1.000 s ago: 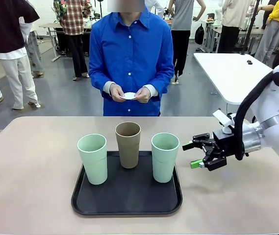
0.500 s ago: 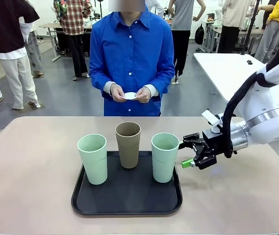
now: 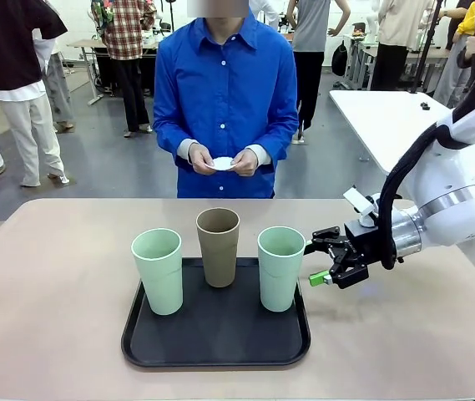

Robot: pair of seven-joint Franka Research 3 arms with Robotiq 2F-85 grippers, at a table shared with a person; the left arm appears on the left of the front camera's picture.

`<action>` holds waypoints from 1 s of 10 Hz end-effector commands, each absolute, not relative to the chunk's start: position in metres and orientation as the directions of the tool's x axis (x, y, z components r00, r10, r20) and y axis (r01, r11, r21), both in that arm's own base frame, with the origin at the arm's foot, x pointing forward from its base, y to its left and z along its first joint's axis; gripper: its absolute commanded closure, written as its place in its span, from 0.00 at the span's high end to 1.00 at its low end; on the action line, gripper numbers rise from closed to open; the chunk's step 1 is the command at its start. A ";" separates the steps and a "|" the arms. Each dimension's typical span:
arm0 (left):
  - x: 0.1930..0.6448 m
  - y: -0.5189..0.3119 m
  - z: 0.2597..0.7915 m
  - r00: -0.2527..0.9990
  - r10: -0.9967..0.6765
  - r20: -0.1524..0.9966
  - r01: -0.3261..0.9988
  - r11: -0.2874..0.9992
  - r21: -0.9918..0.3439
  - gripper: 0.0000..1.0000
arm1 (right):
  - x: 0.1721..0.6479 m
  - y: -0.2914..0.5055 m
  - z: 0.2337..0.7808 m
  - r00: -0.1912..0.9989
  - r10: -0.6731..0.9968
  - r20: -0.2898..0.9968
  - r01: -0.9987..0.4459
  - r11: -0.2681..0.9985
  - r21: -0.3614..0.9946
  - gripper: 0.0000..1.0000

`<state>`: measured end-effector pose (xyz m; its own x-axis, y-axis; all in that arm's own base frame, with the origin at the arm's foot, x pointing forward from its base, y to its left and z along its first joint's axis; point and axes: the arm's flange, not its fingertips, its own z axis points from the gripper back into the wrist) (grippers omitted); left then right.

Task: Place coasters on the table and set cups on them.
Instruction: Pick up one Reusable plastic cup and place it on a coaster set by the human.

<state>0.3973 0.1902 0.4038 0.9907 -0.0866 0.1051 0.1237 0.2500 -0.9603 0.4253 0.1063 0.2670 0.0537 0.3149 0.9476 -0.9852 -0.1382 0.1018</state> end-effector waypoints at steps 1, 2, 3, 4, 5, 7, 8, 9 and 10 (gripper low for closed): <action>0.397 0.190 0.406 0.990 -0.083 0.112 0.129 0.242 -0.962 1.00 | 0.424 0.107 0.268 0.050 0.312 0.949 -0.984 -0.148 0.101 1.00; 0.397 0.190 0.406 0.990 -0.083 0.112 0.129 0.242 -0.962 1.00 | 0.425 0.106 0.267 0.054 0.315 0.948 -0.985 -0.138 0.102 1.00; 0.397 0.190 0.406 0.990 -0.083 0.112 0.129 0.242 -0.962 1.00 | 0.424 0.107 0.264 0.049 0.292 0.955 -0.976 -0.187 0.107 1.00; 0.397 0.190 0.406 0.990 -0.083 0.112 0.129 0.242 -0.962 1.00 | 0.424 0.109 0.263 0.033 0.278 0.960 -0.981 -0.173 0.083 1.00; 0.397 0.190 0.406 0.990 -0.083 0.112 0.129 0.242 -0.962 1.00 | 0.427 0.111 0.260 0.032 0.279 0.960 -0.985 -0.152 0.078 1.00; 0.397 0.190 0.406 0.990 -0.083 0.112 0.129 0.242 -0.962 1.00 | 0.431 0.116 0.255 0.045 0.263 0.964 -0.986 -0.142 0.085 1.00; 0.397 0.190 0.406 0.990 -0.083 0.112 0.129 0.242 -0.962 1.00 | 0.432 0.119 0.254 0.035 0.257 0.966 -0.986 -0.150 0.076 1.00; 0.397 0.190 0.406 0.990 -0.083 0.112 0.129 0.242 -0.962 1.00 | 0.433 0.122 0.252 0.032 0.250 0.968 -0.985 -0.154 0.072 1.00; 0.397 0.190 0.406 0.990 -0.083 0.112 0.129 0.242 -0.962 1.00 | 0.435 0.126 0.249 0.036 0.237 0.971 -0.984 -0.163 0.076 1.00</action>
